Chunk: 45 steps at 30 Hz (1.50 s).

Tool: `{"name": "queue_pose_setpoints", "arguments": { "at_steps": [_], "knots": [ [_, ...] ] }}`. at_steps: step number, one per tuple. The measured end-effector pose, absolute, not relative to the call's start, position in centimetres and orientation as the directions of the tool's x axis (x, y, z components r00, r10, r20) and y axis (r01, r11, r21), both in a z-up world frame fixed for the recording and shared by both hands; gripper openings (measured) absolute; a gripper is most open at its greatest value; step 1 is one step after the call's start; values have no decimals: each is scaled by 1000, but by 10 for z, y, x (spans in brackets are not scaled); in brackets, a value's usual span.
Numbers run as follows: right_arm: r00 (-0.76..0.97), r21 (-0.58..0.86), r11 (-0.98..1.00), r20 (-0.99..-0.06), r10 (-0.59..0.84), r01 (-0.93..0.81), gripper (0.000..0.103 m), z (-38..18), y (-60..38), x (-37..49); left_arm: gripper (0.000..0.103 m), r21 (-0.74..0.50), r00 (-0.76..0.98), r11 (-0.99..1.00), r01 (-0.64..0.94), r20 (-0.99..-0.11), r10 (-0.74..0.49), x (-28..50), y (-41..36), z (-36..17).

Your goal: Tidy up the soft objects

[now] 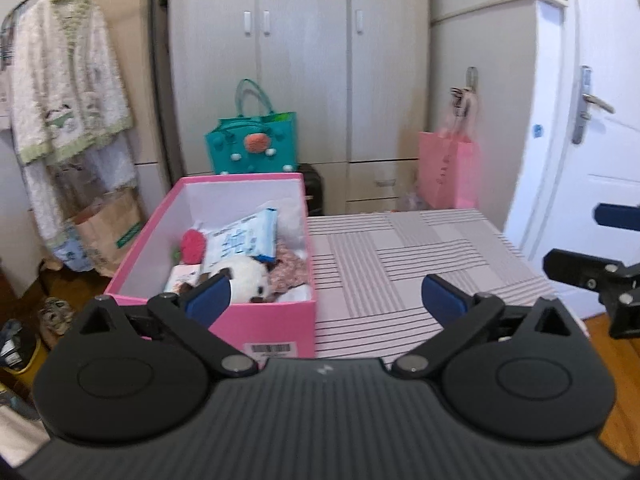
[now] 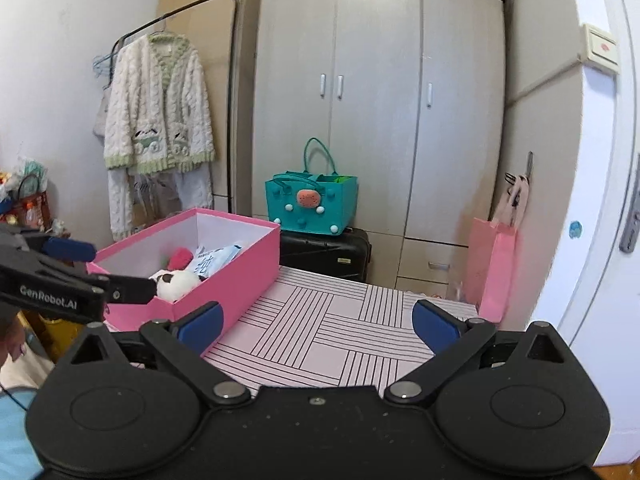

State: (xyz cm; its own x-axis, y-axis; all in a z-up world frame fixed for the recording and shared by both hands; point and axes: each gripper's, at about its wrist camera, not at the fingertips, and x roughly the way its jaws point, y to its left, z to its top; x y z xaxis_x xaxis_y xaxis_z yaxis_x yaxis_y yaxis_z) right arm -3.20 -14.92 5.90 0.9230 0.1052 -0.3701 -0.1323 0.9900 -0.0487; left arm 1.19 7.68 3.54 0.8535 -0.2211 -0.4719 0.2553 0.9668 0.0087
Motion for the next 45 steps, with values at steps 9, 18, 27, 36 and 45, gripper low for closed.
{"name": "queue_pose_setpoints", "arguments": {
  "at_steps": [9, 18, 27, 36, 45],
  "knots": [
    [906, -53, 996, -421, 44, -73, 102, 44, -145, -33, 103, -8, 859, 982, 187, -484, -168, 4, 75, 27],
    [893, -43, 999, -450, -26, 8, 102, 37, -143, -37, 103, -45, 869, 989, 141, -472, -145, 3, 77, 19],
    [896, -21, 995, -433, -95, 96, 102, 38, -142, -47, 103, 13, 875, 991, 130, -472, -108, 4, 75, 11],
    [892, 1, 990, -434, -127, 141, 102, 36, -148, -52, 103, 65, 890, 988, 137, -447, -94, -2, 70, 7],
    [903, -1, 985, -400, -157, 171, 102, 34, -148, -61, 103, 47, 901, 990, 134, -421, -102, -7, 73, 9]
  ]
}}
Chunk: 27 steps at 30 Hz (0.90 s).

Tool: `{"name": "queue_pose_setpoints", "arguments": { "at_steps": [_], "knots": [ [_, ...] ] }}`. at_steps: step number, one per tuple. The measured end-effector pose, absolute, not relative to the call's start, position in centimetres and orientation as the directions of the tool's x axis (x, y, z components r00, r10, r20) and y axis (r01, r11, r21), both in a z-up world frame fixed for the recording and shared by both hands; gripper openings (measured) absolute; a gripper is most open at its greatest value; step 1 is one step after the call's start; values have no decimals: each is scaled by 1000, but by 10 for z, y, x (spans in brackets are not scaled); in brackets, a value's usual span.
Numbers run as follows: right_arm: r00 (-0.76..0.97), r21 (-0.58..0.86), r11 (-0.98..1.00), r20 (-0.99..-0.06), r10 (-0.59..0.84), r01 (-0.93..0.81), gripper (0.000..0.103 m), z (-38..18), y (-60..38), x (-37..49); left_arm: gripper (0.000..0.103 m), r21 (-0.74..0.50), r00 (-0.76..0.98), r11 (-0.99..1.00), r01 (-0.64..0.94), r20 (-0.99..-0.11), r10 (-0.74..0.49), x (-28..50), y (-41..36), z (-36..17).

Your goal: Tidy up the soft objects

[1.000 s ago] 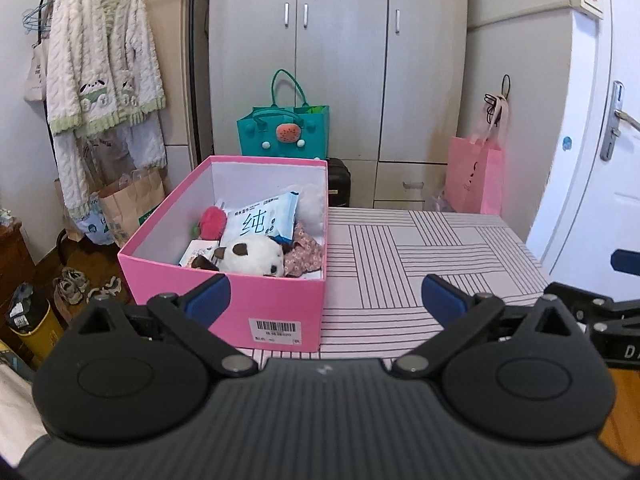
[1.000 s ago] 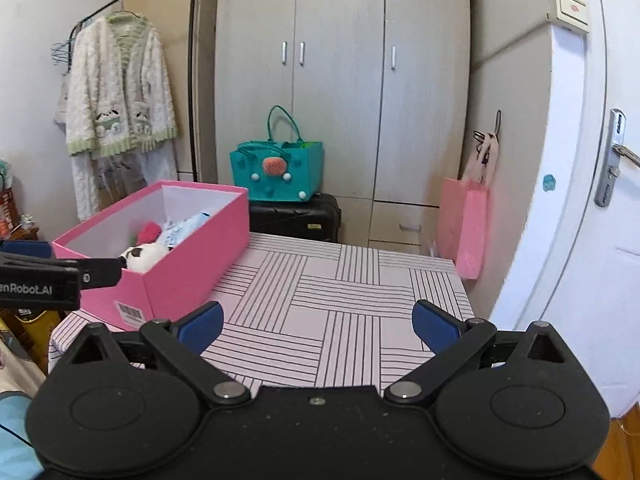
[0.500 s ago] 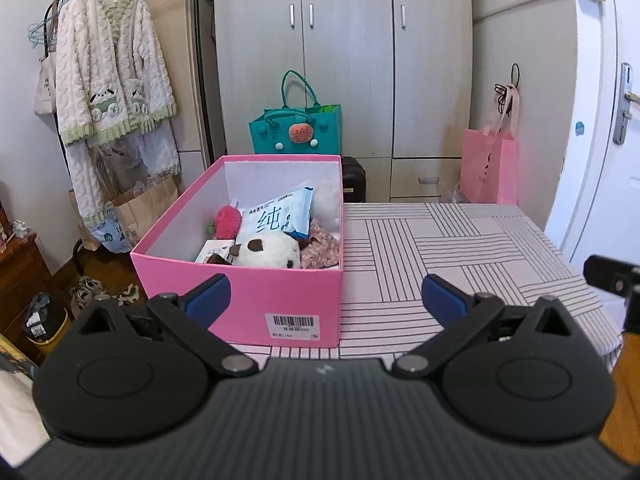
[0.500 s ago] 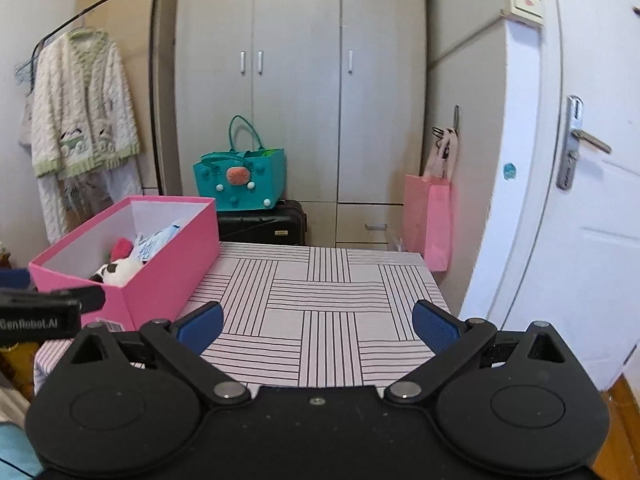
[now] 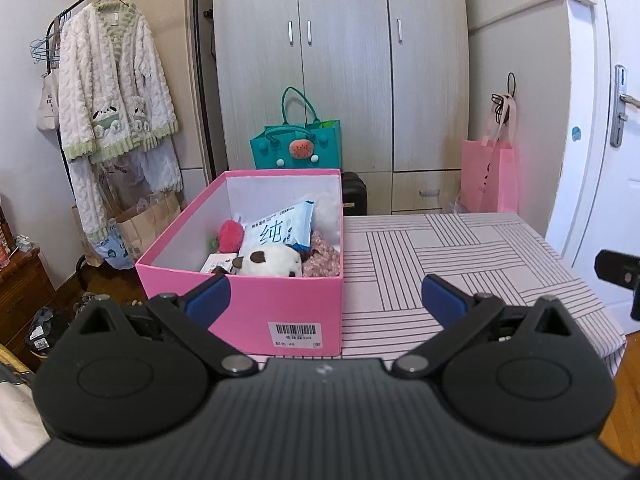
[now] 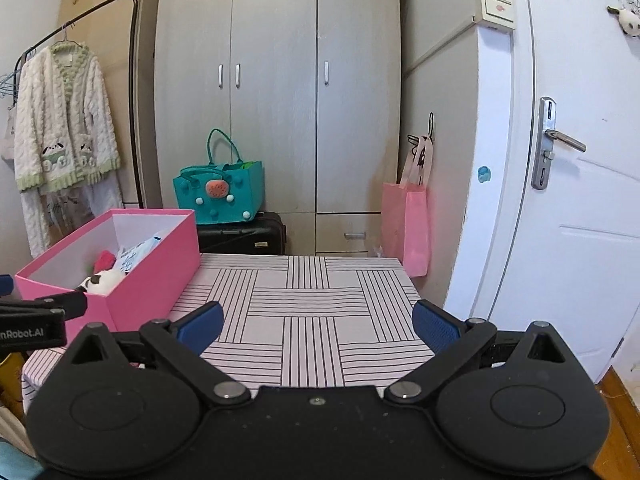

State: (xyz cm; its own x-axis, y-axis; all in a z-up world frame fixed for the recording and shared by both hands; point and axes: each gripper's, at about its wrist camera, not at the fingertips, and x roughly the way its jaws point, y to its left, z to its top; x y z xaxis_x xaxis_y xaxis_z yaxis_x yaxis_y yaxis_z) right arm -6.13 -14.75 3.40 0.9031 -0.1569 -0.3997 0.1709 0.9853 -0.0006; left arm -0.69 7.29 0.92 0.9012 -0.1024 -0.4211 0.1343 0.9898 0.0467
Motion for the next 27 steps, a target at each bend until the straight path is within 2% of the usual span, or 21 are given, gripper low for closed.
{"name": "queue_pose_setpoints", "arguments": {
  "at_steps": [11, 27],
  "knots": [
    [905, -37, 976, -368, -214, 216, 102, 32, -146, -73, 103, 55, 907, 989, 136, -409, -102, -11, 72, 9],
    [898, -55, 972, -376, -231, 227, 102, 31, -142, -73, 103, 73, 903, 989, 126, -421, -84, -14, 73, 6]
  ]
}}
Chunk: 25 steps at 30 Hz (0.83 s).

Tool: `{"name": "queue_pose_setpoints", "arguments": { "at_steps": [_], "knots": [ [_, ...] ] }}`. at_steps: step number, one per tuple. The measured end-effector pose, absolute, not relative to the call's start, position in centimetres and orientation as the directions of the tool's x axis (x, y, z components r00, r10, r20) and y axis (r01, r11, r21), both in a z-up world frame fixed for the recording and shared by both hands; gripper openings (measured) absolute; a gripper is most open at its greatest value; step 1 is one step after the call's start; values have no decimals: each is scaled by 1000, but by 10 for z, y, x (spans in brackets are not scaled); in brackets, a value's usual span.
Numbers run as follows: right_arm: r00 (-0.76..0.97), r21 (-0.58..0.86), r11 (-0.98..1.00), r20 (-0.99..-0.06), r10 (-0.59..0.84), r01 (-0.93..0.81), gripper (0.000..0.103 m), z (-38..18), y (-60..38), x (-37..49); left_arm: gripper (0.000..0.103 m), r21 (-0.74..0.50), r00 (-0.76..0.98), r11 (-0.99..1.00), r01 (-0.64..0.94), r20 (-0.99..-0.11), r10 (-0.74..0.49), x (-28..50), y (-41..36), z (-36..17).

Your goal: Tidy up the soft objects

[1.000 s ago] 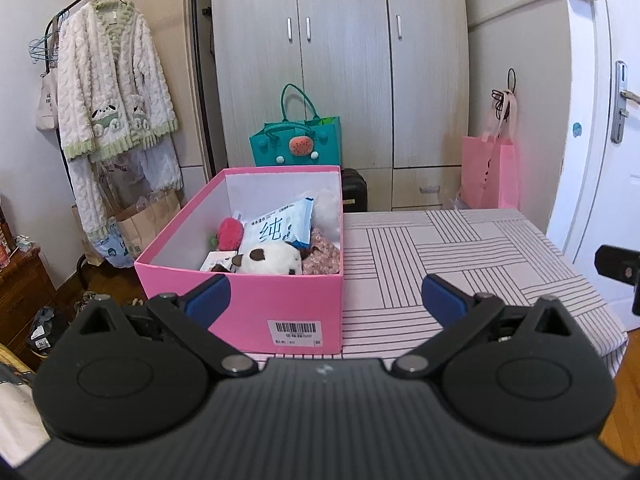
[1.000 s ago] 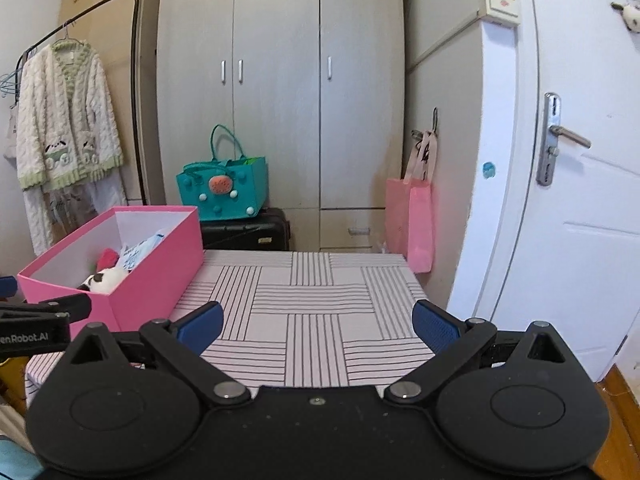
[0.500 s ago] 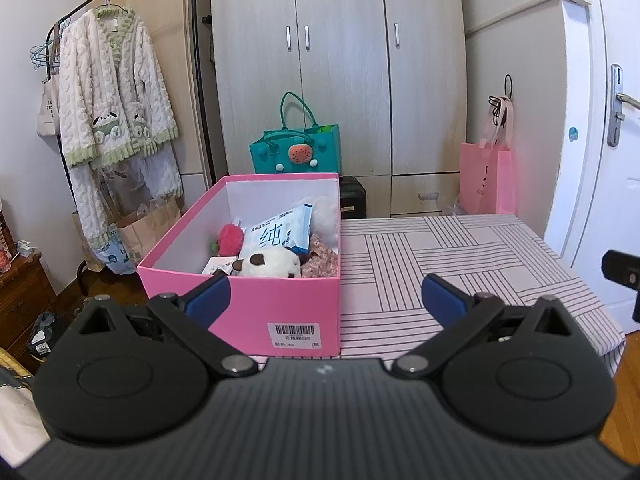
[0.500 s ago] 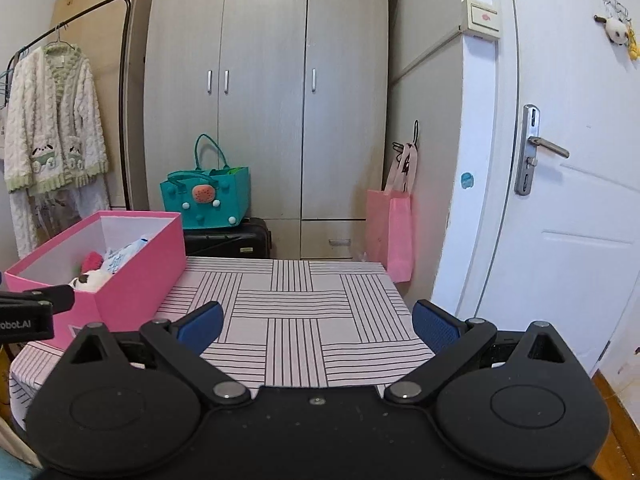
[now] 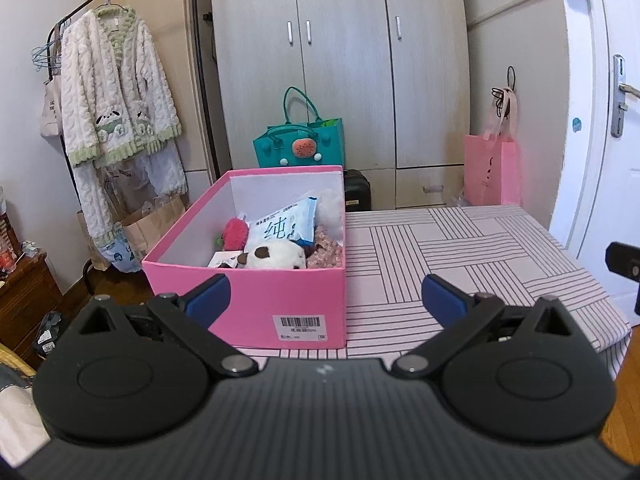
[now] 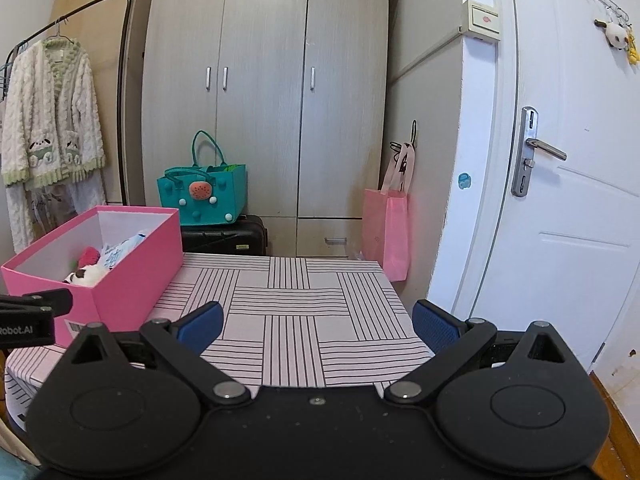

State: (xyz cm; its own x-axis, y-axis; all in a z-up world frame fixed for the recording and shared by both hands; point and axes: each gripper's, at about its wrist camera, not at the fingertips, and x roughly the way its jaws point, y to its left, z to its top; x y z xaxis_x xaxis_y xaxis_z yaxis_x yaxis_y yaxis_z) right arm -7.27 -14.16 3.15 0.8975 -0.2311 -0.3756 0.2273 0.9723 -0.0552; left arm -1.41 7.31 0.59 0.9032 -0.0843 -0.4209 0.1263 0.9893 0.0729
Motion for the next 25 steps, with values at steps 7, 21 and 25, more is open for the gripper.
{"name": "queue_pose_setpoints", "arguments": {
  "at_steps": [7, 21, 25],
  "knots": [
    [896, -55, 974, -385, -222, 218, 102, 30, -140, -70, 103, 84, 908, 992, 96, -416, -53, -15, 77, 6],
    [895, -58, 975, -387, -221, 215, 102, 30, -136, -72, 103, 96, 911, 991, 88, -410, -41, -13, 80, 6],
    [896, -58, 975, -387, -218, 213, 102, 31, -135, -73, 103, 95, 911, 992, 88, -409, -41, -14, 80, 7]
  ]
}}
